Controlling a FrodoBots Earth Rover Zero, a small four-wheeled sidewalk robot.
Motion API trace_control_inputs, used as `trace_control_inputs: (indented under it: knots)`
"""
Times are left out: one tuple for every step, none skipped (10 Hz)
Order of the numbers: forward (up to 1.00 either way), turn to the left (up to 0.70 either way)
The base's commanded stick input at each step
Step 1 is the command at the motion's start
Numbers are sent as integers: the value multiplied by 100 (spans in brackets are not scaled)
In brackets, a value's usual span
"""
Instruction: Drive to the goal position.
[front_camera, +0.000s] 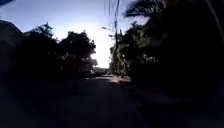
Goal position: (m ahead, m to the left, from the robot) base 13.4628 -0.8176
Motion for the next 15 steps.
trace_control_inputs:
  knots:
    - [85, 0]
    - [85, 0]
    - [85, 0]
    - [85, 0]
    - [85, 0]
    - [85, 0]
    - [85, 4]
    - [85, 8]
    - [85, 11]
    - [85, 11]
    - [85, 11]
    - [85, 11]
    - [85, 11]
    - [85, 11]
    - [85, 12]
